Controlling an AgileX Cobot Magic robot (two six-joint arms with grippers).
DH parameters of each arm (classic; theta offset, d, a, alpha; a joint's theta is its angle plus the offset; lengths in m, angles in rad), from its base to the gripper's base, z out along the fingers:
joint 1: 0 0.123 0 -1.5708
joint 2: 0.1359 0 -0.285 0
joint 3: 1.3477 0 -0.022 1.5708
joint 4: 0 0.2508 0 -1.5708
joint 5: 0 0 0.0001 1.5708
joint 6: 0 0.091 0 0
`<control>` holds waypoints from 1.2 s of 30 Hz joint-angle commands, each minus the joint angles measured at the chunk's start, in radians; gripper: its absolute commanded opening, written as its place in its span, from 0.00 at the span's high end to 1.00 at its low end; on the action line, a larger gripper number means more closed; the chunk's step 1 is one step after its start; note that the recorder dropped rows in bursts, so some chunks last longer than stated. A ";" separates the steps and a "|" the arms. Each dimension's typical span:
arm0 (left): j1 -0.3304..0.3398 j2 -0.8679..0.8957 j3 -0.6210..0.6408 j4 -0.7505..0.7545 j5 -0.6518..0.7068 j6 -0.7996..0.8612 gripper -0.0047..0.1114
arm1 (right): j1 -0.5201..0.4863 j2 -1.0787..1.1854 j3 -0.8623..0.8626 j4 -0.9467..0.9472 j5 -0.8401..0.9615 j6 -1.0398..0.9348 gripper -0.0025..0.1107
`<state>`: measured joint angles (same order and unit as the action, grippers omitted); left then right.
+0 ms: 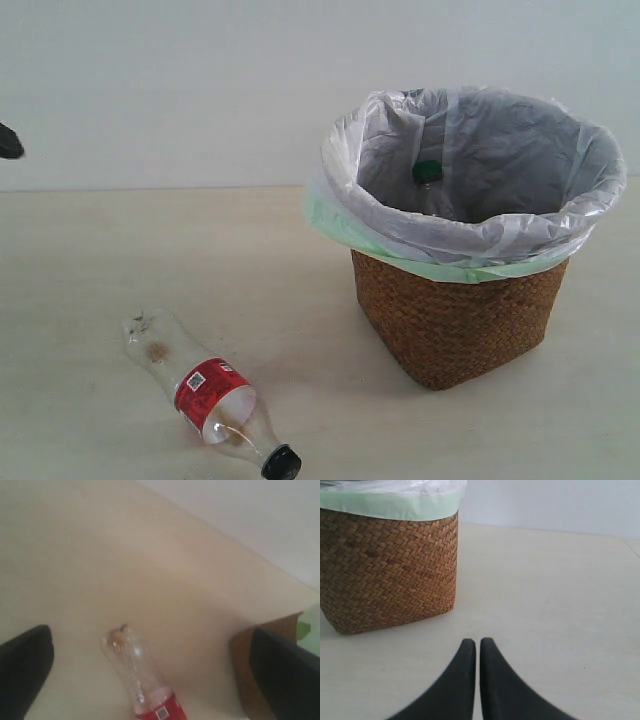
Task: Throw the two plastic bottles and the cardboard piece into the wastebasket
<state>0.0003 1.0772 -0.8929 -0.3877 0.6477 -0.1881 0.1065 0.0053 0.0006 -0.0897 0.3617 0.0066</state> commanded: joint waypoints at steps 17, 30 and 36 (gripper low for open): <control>-0.213 0.509 0.160 -0.484 -0.190 0.315 0.04 | -0.005 -0.005 -0.001 -0.003 0.001 -0.007 0.98; -0.347 0.710 0.160 -0.733 -0.334 0.426 0.39 | -0.005 -0.005 -0.001 -0.001 0.001 -0.007 0.98; -0.345 0.736 0.155 -0.712 -0.315 0.403 0.92 | -0.005 -0.005 -0.001 -0.001 0.001 -0.007 0.98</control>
<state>-0.3380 1.7982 -0.7403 -1.1230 0.3284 0.2139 0.1065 0.0053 0.0006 -0.0897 0.3640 0.0000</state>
